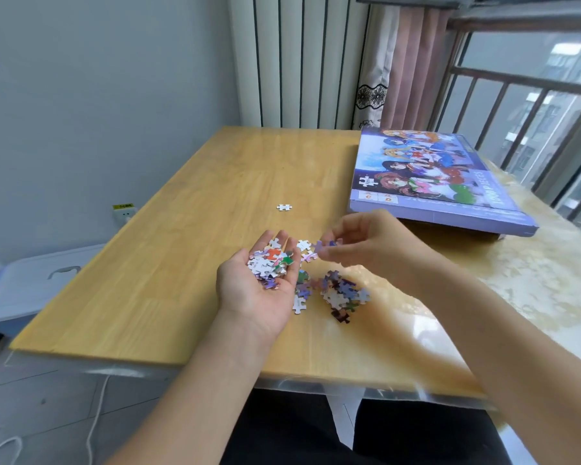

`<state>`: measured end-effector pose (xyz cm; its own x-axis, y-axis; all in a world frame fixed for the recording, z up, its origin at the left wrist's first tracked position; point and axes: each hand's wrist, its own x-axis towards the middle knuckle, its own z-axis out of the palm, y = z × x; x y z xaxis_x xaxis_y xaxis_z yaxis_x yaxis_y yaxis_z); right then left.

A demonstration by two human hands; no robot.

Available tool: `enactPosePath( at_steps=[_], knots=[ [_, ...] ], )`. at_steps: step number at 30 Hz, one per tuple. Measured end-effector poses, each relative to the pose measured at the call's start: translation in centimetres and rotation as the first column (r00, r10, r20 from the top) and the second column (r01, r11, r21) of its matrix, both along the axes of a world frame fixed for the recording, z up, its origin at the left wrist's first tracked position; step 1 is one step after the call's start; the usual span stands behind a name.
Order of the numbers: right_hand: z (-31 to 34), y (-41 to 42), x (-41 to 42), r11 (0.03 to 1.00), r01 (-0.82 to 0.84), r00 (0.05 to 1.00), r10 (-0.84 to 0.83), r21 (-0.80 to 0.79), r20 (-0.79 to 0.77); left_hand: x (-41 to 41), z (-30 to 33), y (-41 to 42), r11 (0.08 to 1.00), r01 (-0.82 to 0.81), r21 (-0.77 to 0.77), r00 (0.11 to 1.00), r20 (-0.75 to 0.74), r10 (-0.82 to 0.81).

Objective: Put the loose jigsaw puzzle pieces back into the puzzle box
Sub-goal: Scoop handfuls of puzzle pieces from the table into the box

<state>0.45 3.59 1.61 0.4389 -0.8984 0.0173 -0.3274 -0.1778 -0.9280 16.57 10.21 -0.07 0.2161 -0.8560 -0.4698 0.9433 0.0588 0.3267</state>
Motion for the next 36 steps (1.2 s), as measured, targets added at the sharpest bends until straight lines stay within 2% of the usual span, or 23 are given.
enactPosePath(
  at_steps=[2, 3, 5, 6, 7, 9, 10, 11, 12, 13, 14, 15, 16, 19, 23, 27, 30, 36],
  knots=[
    [1.9, -0.4, 0.1, 0.99, -0.018, 0.972, -0.016, 0.141, 0.235, -1.1, 0.3, -0.7, 0.999, 0.033, -0.005, 0.999, 0.022, -0.033],
    [2.7, -0.5, 0.4, 0.983, -0.042, 0.965, -0.006, 0.177, 0.262, -1.7, 0.4, -1.1, 0.999, 0.051, -0.005, 0.998, 0.021, -0.051],
    [3.9, -0.7, 1.0, 0.987, -0.033, 0.993, 0.015, 0.157, 0.114, -3.1, 0.9, -1.9, 0.996, 0.091, -0.019, 0.996, 0.006, -0.091],
    [4.2, -1.0, 1.0, 0.998, 0.017, 1.0, -0.016, 0.066, -0.021, -3.7, 1.1, -2.2, 0.994, 0.103, -0.023, 0.995, -0.003, -0.103],
    [4.4, -1.3, 0.5, 0.992, 0.082, 0.985, -0.095, -0.095, -0.145, -4.3, 1.2, -2.5, 0.993, 0.115, -0.027, 0.993, -0.01, -0.115],
    [4.9, -2.0, -2.2, 0.883, 0.122, 0.935, -0.254, -0.452, -0.245, -5.0, 1.5, -3.1, 0.99, 0.136, -0.032, 0.99, -0.022, -0.137],
    [5.0, -2.4, -4.3, 0.826, 0.077, 0.906, -0.291, -0.558, -0.306, -5.4, 1.6, -3.5, 0.988, 0.151, -0.033, 0.988, -0.022, -0.151],
    [4.9, -2.9, -6.4, 0.802, -0.004, 0.851, -0.311, -0.597, -0.423, -5.7, 1.7, -3.8, 0.986, 0.165, -0.031, 0.986, -0.015, -0.166],
    [4.3, -3.7, -8.5, 0.802, -0.093, 0.736, -0.343, -0.589, -0.584, -5.9, 1.8, -4.2, 0.983, 0.179, -0.03, 0.984, -0.008, -0.179],
    [3.5, -4.4, -10.5, 0.813, -0.152, 0.563, -0.397, -0.563, -0.725, -6.4, 1.8, -4.5, 0.98, 0.199, -0.027, 0.98, 0.001, -0.199],
    [2.5, -5.0, -11.8, 0.819, -0.182, 0.412, -0.44, -0.545, -0.798, -6.7, 1.7, -4.8, 0.976, 0.216, -0.02, 0.976, 0.009, -0.216],
    [1.5, -5.5, -12.5, 0.813, -0.199, 0.318, -0.475, -0.547, -0.821, -7.0, 1.5, -5.1, 0.973, 0.23, -0.01, 0.973, 0.018, -0.229],
    [1.0, -5.9, -13.4, 0.796, -0.199, 0.286, -0.511, -0.572, -0.811, -7.7, 1.5, -5.4, 0.968, 0.25, -0.002, 0.968, 0.023, -0.25],
    [1.9, -6.8, -13.4, 0.712, -0.159, 0.35, -0.607, -0.684, -0.713, -9.3, 2.0, -6.1, 0.96, 0.28, 0.015, 0.959, 0.03, -0.281],
    [8.0, -8.3, -12.1, 0.581, -0.044, 0.439, -0.719, -0.813, -0.538, -11.2, 4.7, -7.4, 0.945, 0.328, -0.006, 0.945, 0.015, -0.328],
    [13.2, -8.1, -10.3, 0.55, -0.063, 0.497, -0.706, -0.833, -0.504, -11.9, 10.0, -9.3, 0.953, 0.289, -0.09, 0.957, 0.015, -0.289],
    [14.5, -7.8, -9.9, 0.542, -0.073, 0.518, -0.697, -0.838, -0.496, -11.6, 13.2, -11.1, 0.968, 0.224, -0.115, 0.975, 0.038, -0.221],
    [15.6, -8.1, -10.0, 0.538, -0.091, 0.542, -0.679, -0.838, -0.495, -11.9, 16.4, -13.3, 0.989, 0.148, 0.016, 0.984, 0.098, -0.149]
  ],
)
